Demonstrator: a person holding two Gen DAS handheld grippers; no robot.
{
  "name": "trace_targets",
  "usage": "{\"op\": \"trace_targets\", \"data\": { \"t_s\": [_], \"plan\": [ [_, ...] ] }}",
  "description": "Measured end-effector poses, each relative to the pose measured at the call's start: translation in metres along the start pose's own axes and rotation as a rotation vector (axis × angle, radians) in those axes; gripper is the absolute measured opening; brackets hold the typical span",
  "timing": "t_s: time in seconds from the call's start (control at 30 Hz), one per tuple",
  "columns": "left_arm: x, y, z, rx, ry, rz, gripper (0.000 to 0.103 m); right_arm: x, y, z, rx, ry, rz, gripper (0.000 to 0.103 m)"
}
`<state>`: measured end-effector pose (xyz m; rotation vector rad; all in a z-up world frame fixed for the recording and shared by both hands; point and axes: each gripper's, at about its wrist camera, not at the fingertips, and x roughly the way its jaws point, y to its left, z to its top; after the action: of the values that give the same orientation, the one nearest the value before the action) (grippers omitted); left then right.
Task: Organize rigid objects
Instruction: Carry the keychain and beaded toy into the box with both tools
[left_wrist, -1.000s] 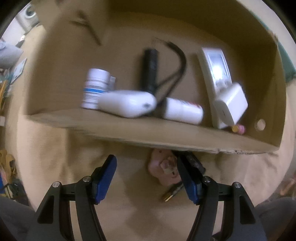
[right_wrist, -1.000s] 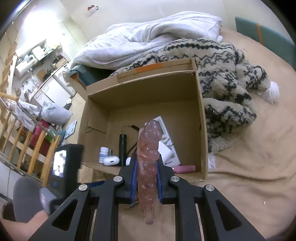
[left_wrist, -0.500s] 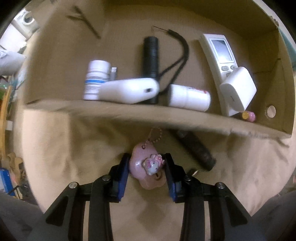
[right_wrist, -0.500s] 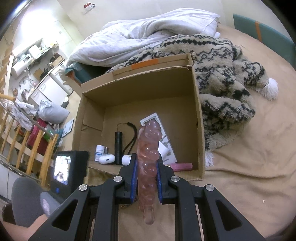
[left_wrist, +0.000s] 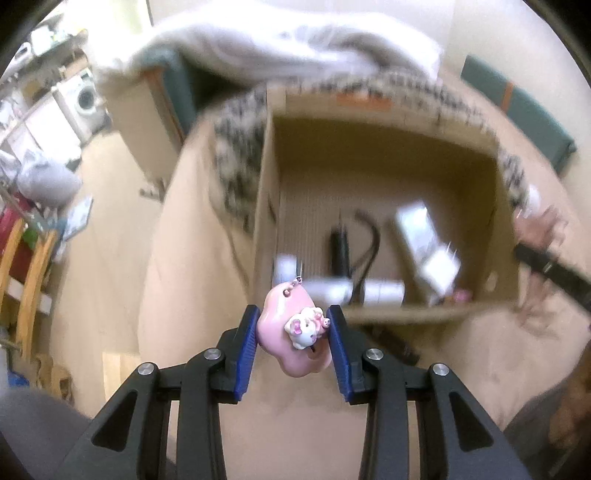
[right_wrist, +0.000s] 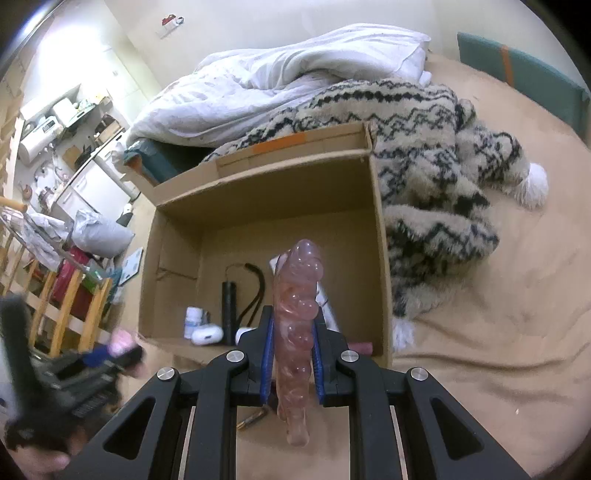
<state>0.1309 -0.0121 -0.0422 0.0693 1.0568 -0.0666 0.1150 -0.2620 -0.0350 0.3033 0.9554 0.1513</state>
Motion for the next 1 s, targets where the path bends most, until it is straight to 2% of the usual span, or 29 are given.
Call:
{"op": "trace_targets", "data": {
  "t_s": [0.17, 0.33, 0.47, 0.63, 1.0],
  "plan": [
    [-0.022, -0.018, 0.040, -0.025, -0.116, 0.018, 0.033, 0.015, -0.001, 0.015, -0.011, -0.001, -0.033, 0.018],
    [-0.004, -0.041, 0.062, 0.009, -0.144, 0.038, 0.033, 0.035, 0.002, 0.027, -0.061, 0.011, -0.089, 0.018],
    [0.036, -0.053, 0.064, 0.060, -0.100, 0.062, 0.033, 0.047, 0.004, 0.026, -0.083, 0.037, -0.126, 0.018],
    [0.068, -0.056, 0.052, 0.066, -0.053, 0.062, 0.034, 0.062, 0.005, 0.018, -0.124, 0.092, -0.209, 0.018],
    [0.087, -0.054, 0.042, 0.067, -0.006, 0.060, 0.034, 0.071, -0.002, 0.015, -0.077, 0.124, -0.216, 0.018]
  ]
}}
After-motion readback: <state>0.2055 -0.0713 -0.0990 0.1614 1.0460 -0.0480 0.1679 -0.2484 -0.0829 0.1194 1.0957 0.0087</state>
